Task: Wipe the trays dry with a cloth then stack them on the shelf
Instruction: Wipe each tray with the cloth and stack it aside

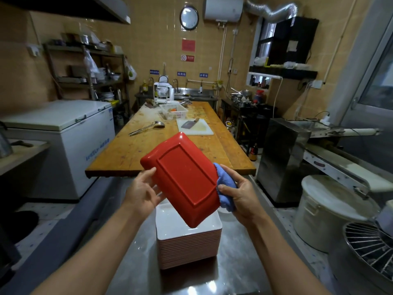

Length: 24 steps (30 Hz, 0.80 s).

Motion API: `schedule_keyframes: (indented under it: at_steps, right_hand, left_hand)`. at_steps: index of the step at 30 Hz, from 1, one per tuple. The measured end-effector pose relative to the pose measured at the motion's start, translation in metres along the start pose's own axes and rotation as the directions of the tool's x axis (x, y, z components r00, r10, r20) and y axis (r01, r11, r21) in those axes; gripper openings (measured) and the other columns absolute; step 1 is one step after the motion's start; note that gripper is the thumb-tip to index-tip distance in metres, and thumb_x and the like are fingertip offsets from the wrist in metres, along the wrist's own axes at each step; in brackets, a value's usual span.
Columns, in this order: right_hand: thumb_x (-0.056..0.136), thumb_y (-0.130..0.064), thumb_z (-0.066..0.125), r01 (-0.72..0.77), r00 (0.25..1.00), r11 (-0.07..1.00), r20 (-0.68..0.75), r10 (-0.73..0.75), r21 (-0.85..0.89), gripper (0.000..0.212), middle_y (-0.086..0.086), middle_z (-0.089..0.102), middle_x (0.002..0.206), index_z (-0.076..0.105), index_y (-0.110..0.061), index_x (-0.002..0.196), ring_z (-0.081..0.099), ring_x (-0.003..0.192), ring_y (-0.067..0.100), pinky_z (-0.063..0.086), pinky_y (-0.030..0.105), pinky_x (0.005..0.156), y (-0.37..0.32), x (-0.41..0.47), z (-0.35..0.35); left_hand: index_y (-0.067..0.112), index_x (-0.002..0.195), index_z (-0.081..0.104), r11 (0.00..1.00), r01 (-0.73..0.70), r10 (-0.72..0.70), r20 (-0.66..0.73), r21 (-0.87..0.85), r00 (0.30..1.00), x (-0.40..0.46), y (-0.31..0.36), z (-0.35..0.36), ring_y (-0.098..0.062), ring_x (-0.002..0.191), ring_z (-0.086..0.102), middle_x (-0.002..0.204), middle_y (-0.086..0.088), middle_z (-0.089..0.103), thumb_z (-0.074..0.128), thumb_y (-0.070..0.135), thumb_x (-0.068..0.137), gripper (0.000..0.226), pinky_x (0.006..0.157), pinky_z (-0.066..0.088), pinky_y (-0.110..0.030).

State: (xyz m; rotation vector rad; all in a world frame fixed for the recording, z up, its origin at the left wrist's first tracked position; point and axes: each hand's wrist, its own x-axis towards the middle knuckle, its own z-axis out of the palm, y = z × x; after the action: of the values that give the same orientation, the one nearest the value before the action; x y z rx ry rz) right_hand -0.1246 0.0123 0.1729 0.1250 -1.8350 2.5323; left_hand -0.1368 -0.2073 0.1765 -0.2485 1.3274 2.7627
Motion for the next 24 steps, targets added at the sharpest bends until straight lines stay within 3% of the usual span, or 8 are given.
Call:
schedule_keyframes:
  at_steps: [2, 5, 8, 13, 16, 18, 22, 24]
  right_hand:
    - [0.080, 0.020, 0.051, -0.031, 0.997, 0.999, 0.071, 0.032, -0.017, 0.056, 0.012, 0.062, 0.118, 0.056, -0.013, 0.124, 0.069, 0.082, 0.025, 0.059, 0.031, 0.060, -0.005, 0.002, -0.008]
    - [0.081, 0.020, 0.049, -0.085, 0.976, 0.994, 0.196, 0.097, -0.073, 0.055, 0.013, 0.064, 0.117, 0.057, -0.013, 0.125, 0.069, 0.085, 0.026, 0.059, 0.030, 0.062, -0.016, 0.004, -0.018]
    - [0.083, 0.017, 0.049, -0.080, 0.968, 0.984, 0.224, 0.114, -0.158, 0.053, 0.012, 0.063, 0.119, 0.057, -0.013, 0.126, 0.067, 0.093, 0.028, 0.059, 0.034, 0.072, -0.023, 0.008, -0.023]
    - [0.088, 0.013, 0.047, 0.041, 0.995, 0.949, 0.097, -0.010, -0.314, 0.049, 0.009, 0.055, 0.131, 0.058, -0.017, 0.125, 0.058, 0.112, 0.024, 0.055, 0.031, 0.084, -0.022, 0.014, -0.016]
    - [0.094, 0.002, 0.045, 0.203, 0.977, 0.717, 0.093, -0.190, -0.667, 0.049, 0.000, 0.033, 0.151, 0.045, -0.018, 0.138, 0.027, 0.140, 0.018, 0.025, 0.035, 0.115, -0.012, 0.015, -0.010]
    - [0.097, -0.005, 0.044, 0.286, 0.944, 0.525, 0.141, -0.298, -0.802, 0.051, -0.004, 0.022, 0.155, 0.035, -0.023, 0.143, 0.008, 0.145, 0.016, 0.007, 0.032, 0.117, -0.004, 0.011, -0.007]
    - [0.098, -0.008, 0.042, 0.419, 0.877, 0.353, 0.272, -0.396, -0.837, 0.055, -0.014, 0.004, 0.154, 0.021, -0.028, 0.145, -0.005, 0.146, 0.009, -0.003, 0.017, 0.115, 0.015, -0.009, -0.002]
    - [0.096, -0.002, 0.044, 0.450, 0.855, 0.293, 0.311, -0.416, -0.844, 0.061, -0.012, 0.002, 0.155, 0.018, -0.026, 0.145, -0.005, 0.146, 0.009, -0.003, 0.017, 0.116, 0.027, -0.019, -0.002]
  left_hand:
    - [0.014, 0.097, 0.061, 0.997, -0.033, 0.034, -0.016, 0.069, 0.999, 0.004, 0.017, -0.003, -0.020, 0.080, 0.062, 0.082, -0.003, 0.064, 0.054, 0.019, 0.090, 0.011, 0.074, 0.052, -0.037]
    - [0.015, 0.079, 0.071, 0.964, -0.005, -0.025, 0.110, 0.264, 0.994, 0.006, 0.043, -0.004, -0.018, 0.067, 0.062, 0.072, -0.001, 0.064, 0.061, 0.025, 0.081, 0.015, 0.071, 0.054, -0.035]
    - [0.010, 0.107, 0.066, 0.830, -0.012, -0.119, 0.197, 0.558, 0.973, 0.008, 0.047, -0.007, -0.026, 0.078, 0.066, 0.087, -0.010, 0.069, 0.062, 0.027, 0.077, 0.034, 0.079, 0.054, -0.044]
    - [0.008, 0.112, 0.062, 0.884, -0.003, -0.068, 0.135, 0.468, 0.989, 0.009, 0.030, -0.004, -0.032, 0.088, 0.066, 0.104, -0.019, 0.068, 0.063, 0.021, 0.078, 0.036, 0.078, 0.056, -0.043]
    - [0.007, 0.106, 0.062, 0.916, 0.004, -0.035, 0.069, 0.400, 0.997, 0.012, 0.022, -0.001, -0.026, 0.073, 0.069, 0.088, -0.014, 0.071, 0.058, 0.014, 0.088, 0.020, 0.065, 0.059, -0.035]
    - [0.009, 0.100, 0.063, 0.931, 0.023, -0.038, 0.034, 0.363, 0.999, 0.012, 0.021, 0.002, -0.023, 0.066, 0.069, 0.077, -0.010, 0.072, 0.057, 0.014, 0.089, 0.013, 0.060, 0.059, -0.033]
    - [0.008, 0.095, 0.061, 0.963, 0.076, -0.058, -0.076, 0.257, 0.995, 0.013, 0.019, 0.007, -0.026, 0.075, 0.065, 0.066, -0.009, 0.071, 0.061, 0.014, 0.088, 0.009, 0.065, 0.051, -0.041]
    - [0.008, 0.091, 0.061, 0.971, 0.088, -0.064, -0.117, 0.220, 0.991, 0.013, 0.017, 0.009, -0.024, 0.069, 0.066, 0.061, -0.008, 0.070, 0.062, 0.015, 0.087, 0.008, 0.065, 0.050, -0.041]
